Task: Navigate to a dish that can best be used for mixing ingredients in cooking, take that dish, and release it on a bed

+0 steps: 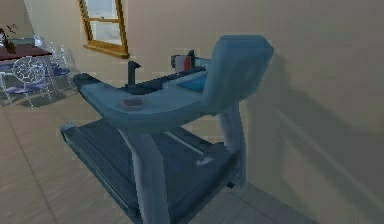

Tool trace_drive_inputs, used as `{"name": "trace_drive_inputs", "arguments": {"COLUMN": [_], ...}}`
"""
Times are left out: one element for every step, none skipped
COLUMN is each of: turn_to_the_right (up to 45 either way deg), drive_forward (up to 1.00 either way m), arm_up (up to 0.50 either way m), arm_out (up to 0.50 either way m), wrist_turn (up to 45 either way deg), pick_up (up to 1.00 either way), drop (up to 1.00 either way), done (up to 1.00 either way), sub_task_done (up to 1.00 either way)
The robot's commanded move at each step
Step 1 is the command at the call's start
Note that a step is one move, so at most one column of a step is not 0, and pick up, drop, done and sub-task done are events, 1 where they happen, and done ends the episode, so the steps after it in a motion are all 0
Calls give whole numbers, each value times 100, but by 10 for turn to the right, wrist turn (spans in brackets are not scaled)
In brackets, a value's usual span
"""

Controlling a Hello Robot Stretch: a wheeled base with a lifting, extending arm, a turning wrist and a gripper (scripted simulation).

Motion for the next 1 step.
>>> {"name": "trace_drive_inputs", "arguments": {"turn_to_the_right": [0], "drive_forward": [0], "arm_up": [0], "arm_out": [0], "wrist_turn": [-450], "pick_up": [0], "drop": [0], "done": [0], "sub_task_done": [0]}}
